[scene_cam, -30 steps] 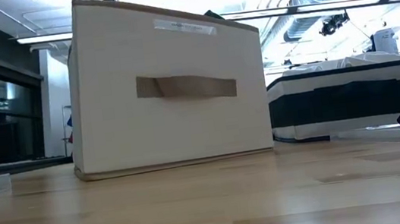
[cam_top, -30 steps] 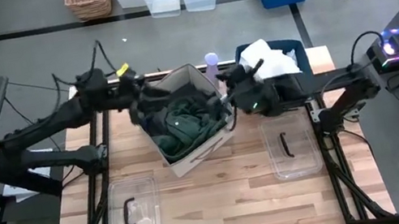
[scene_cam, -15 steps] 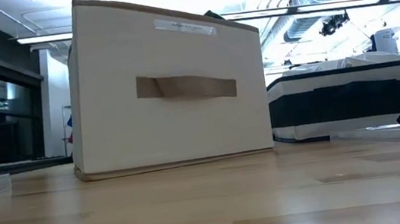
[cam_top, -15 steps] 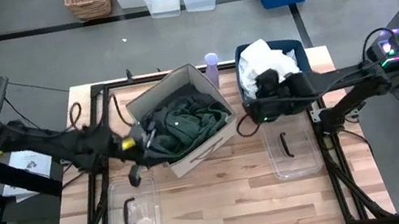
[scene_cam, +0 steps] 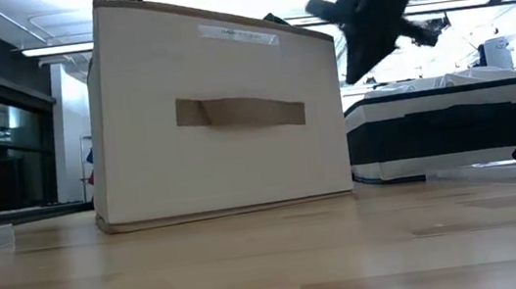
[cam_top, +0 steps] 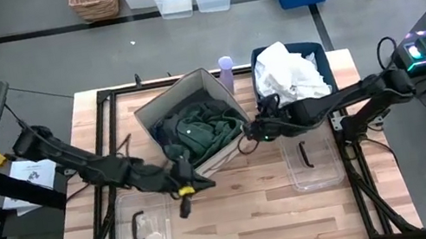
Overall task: Sort clothes
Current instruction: Move the laundry organizer to the top left
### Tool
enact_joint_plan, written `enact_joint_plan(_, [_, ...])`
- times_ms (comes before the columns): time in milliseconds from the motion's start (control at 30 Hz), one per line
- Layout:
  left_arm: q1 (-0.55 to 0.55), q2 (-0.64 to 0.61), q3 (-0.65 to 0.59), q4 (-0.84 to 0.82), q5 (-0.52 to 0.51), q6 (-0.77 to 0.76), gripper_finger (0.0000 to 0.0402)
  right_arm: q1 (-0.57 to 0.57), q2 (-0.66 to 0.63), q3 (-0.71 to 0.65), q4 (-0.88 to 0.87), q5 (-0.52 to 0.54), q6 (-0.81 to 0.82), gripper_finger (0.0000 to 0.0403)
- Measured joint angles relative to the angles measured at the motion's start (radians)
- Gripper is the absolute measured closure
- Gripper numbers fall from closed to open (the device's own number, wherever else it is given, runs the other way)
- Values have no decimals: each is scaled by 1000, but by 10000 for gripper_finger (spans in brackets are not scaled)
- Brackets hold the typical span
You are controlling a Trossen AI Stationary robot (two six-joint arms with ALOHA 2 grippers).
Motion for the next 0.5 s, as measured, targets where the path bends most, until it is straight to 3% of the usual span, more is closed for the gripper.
enact_joint_plan(133, [-18, 63, 14, -17, -1, -55, 401, -10, 21, -17, 215, -4, -74, 402])
enact_joint_plan(300, [-13, 65, 5, -211, -37, -137, 401, -7, 68, -27, 456, -23, -117, 402])
enact_joint_plan(500, [14, -16, -37, -442, -213, -186, 401, 2, 87, -27, 581, -61, -147, 403])
